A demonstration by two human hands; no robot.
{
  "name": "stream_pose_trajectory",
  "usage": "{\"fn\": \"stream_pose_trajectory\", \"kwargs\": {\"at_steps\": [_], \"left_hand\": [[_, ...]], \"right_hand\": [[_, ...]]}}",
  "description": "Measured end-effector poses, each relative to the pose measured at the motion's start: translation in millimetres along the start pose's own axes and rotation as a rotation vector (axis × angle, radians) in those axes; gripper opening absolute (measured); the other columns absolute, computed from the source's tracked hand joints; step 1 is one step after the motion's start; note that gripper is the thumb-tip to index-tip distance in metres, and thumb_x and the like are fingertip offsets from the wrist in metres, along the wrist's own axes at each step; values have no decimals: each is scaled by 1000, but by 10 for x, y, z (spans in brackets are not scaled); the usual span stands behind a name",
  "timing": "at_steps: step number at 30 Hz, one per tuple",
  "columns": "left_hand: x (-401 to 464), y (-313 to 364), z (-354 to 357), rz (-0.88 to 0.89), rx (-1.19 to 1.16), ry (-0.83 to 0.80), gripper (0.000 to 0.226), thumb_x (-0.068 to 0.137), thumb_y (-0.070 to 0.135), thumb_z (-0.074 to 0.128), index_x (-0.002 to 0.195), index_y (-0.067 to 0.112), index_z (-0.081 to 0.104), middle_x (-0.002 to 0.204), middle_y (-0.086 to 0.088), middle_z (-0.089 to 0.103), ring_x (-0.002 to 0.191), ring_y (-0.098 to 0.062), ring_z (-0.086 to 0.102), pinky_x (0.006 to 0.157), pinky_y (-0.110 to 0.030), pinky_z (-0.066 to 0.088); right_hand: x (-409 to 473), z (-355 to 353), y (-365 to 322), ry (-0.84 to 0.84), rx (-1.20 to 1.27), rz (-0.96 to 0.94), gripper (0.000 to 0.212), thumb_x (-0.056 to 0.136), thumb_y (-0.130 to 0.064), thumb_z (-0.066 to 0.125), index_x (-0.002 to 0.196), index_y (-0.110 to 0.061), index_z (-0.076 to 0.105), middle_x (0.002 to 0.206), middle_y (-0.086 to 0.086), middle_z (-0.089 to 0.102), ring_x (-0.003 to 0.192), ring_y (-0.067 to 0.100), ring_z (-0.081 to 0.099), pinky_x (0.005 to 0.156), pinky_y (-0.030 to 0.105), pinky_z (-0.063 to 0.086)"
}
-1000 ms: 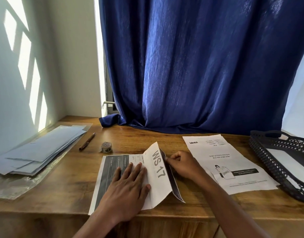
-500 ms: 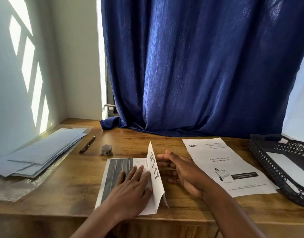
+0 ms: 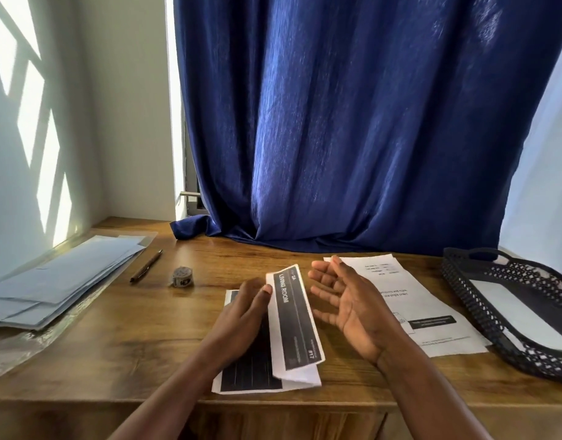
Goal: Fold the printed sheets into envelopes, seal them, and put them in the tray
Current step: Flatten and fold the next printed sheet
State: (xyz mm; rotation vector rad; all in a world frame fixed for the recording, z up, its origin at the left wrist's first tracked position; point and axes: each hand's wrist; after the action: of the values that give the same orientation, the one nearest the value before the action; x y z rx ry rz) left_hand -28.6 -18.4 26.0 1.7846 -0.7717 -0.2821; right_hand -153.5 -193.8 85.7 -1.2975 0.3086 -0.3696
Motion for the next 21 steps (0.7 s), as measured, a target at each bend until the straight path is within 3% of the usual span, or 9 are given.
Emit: {"fn": "stream_pose_trajectory", "kwargs": {"at_steps": [4, 7, 9, 12, 14, 17, 21], "left_hand": [[-14, -38, -19, -37, -246, 56, 69, 86, 78, 42, 139, 34, 48, 133, 0, 61, 123, -17, 59, 108, -46, 47], [-3, 22, -69, -4, -333, 127, 61, 95, 70, 45, 140, 29, 47, 138, -3, 56, 130, -19, 54, 108, -37, 47], [-30, 58, -156, 68, -200, 239, 53, 95, 64, 44, 140, 35, 45, 141, 3, 53, 134, -15, 51, 100, -23, 46], [-147, 17, -337, 95, 111, 192, 63, 91, 68, 42, 148, 40, 39, 154, 9, 43, 140, -12, 41, 110, -41, 44], [-279, -110, -410, 102, 414, 81, 62, 96, 69, 39, 152, 45, 31, 159, 15, 37, 145, -9, 33, 120, -45, 32], [-452, -299, -439, 127, 730, 19, 58, 104, 54, 43, 156, 49, 16, 165, 18, 27, 154, -5, 17, 127, -39, 2], [-515, -363, -423, 133, 834, 15, 60, 105, 53, 39, 159, 45, 14, 167, 19, 23, 158, -8, 7, 128, -37, -1]], "right_hand": [[-4, 100, 2, -44, 104, -52, 49, 85, -57, 61, 116, -23, 76, 127, 4, 72, 121, 23, 67, 101, 56, 51], [13, 192, 20, -113, 169, -80, 48, 98, -50, 52, 127, -15, 67, 129, 10, 71, 122, 26, 67, 101, 54, 52], [37, 223, 42, -88, 82, -123, 43, 102, -46, 50, 125, -13, 67, 124, 8, 73, 117, 23, 70, 98, 48, 54], [62, 204, 85, 95, -383, -147, 23, 100, -43, 58, 111, -29, 71, 103, -14, 77, 100, 4, 71, 81, 26, 52], [81, 113, 177, 131, -566, -91, 20, 99, -41, 62, 115, -31, 69, 105, -16, 73, 102, 4, 67, 75, 21, 48], [89, 34, 294, 74, -610, -8, 25, 99, -37, 62, 124, -30, 65, 113, -13, 73, 103, 4, 68, 82, 23, 51], [75, 91, 300, -3, -606, -27, 24, 99, -41, 62, 121, -35, 65, 102, -22, 76, 93, -4, 72, 75, 17, 54]]}}
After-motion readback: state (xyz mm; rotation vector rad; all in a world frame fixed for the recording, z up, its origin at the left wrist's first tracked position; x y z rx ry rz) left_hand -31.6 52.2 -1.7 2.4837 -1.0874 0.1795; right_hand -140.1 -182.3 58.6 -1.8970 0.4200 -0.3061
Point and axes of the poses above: each hand's wrist, its own x-axis towards the middle knuckle, its own z-axis out of the palm, y = z × x
